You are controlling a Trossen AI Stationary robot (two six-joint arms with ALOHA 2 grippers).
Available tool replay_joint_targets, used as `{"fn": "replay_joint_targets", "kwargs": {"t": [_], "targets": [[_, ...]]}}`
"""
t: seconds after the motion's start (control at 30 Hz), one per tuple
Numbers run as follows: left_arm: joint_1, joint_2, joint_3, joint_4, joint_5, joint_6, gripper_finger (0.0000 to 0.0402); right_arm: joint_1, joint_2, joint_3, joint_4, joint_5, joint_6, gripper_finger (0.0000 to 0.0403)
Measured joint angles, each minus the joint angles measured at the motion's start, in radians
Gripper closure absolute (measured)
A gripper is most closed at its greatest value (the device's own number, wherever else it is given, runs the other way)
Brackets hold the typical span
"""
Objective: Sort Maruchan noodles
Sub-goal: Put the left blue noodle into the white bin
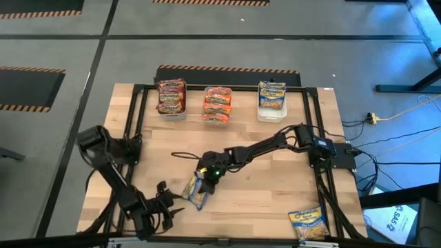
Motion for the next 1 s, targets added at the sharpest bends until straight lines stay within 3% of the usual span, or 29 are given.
{"fn": "replay_joint_targets", "kwargs": {"t": [0.17, 0.27, 0.37, 0.6, 0.8, 1.0], "targets": [[0.0, -0.105, 0.0, -0.037, 0.021, 0.007, 0.0178, 0.02, -0.077, -0.012, -0.16, 0.067, -0.166, 0.0309], [0.0, -0.153, 0.0, -0.04, -0.004, 0.017, 0.0178, 0.046, -0.132, -0.076, -0.138, 0.129, -0.221, 0.0309], [0.004, -0.187, 0.001, -0.037, -0.051, 0.033, 0.0178, 0.073, -0.209, -0.2, 0.012, 0.204, -0.231, 0.0309], [0.073, -0.235, 0.002, -0.028, -0.11, 0.037, 0.0178, 0.128, -0.399, -0.595, 0.555, 0.426, -0.187, 0.031], [0.198, -0.238, 0.002, 0.057, 0.054, 0.175, 0.0178, 0.176, -0.473, -0.796, 0.842, 0.578, -0.28, 0.031], [0.307, -0.238, 0.003, 0.275, 0.152, 0.403, 0.0178, 0.218, -0.548, -0.865, 0.986, 0.677, -0.424, 0.031]]}}
